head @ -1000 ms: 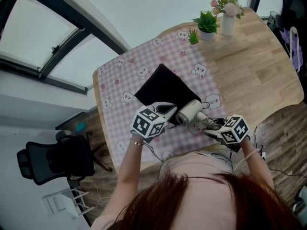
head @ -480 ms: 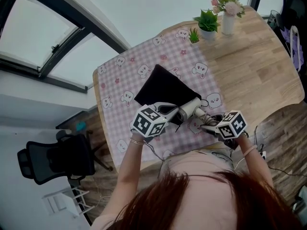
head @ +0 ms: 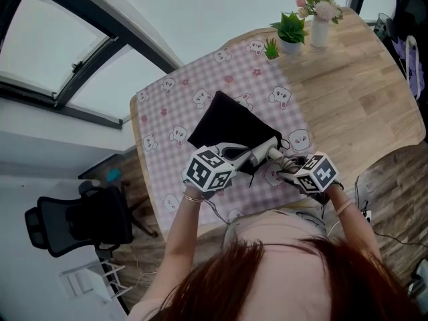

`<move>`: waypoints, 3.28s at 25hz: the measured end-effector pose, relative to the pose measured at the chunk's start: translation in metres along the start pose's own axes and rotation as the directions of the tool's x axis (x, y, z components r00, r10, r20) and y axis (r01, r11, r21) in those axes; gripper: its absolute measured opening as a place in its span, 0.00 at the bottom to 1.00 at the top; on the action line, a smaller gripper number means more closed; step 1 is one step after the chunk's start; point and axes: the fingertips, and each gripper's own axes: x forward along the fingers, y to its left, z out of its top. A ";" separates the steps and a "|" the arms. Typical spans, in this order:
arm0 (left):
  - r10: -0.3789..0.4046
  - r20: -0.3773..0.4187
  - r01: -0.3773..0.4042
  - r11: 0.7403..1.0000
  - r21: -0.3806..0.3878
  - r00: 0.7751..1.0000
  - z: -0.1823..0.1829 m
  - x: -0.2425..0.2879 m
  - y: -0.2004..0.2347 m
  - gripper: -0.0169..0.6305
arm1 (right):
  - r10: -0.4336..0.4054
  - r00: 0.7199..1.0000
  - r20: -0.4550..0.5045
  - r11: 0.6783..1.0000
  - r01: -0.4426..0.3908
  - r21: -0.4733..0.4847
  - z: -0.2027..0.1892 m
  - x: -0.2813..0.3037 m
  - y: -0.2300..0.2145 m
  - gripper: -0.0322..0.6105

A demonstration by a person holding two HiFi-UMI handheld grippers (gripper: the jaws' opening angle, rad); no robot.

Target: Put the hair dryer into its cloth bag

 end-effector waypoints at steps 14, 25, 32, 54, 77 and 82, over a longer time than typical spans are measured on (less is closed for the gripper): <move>0.011 0.041 -0.009 0.999 -0.031 0.999 0.001 0.003 -0.005 0.05 | -0.112 0.994 -0.014 0.984 0.109 -0.141 0.013 0.016 -0.003 0.41; 0.000 0.071 0.004 0.998 -0.056 0.997 0.004 0.007 -0.011 0.05 | -0.104 0.995 0.003 0.984 0.103 -0.149 0.029 0.031 0.000 0.41; -0.003 0.093 0.009 0.998 -0.069 0.996 0.004 0.010 -0.011 0.05 | -0.102 0.995 0.003 0.985 0.102 -0.142 0.036 0.041 -0.003 0.41; -0.024 0.107 0.030 0.998 -0.056 0.994 0.008 0.011 -0.020 0.05 | -0.111 0.992 0.053 0.977 0.119 -0.178 0.062 0.067 -0.004 0.41; -0.034 0.087 0.042 0.995 -0.086 0.996 0.001 0.014 -0.015 0.05 | -0.122 0.980 0.154 0.976 0.147 -0.160 0.085 0.095 -0.013 0.41; -0.033 0.074 0.040 0.994 -0.101 0.997 -0.003 0.014 -0.011 0.05 | -0.109 0.978 0.175 0.976 0.139 -0.169 0.090 0.102 -0.016 0.41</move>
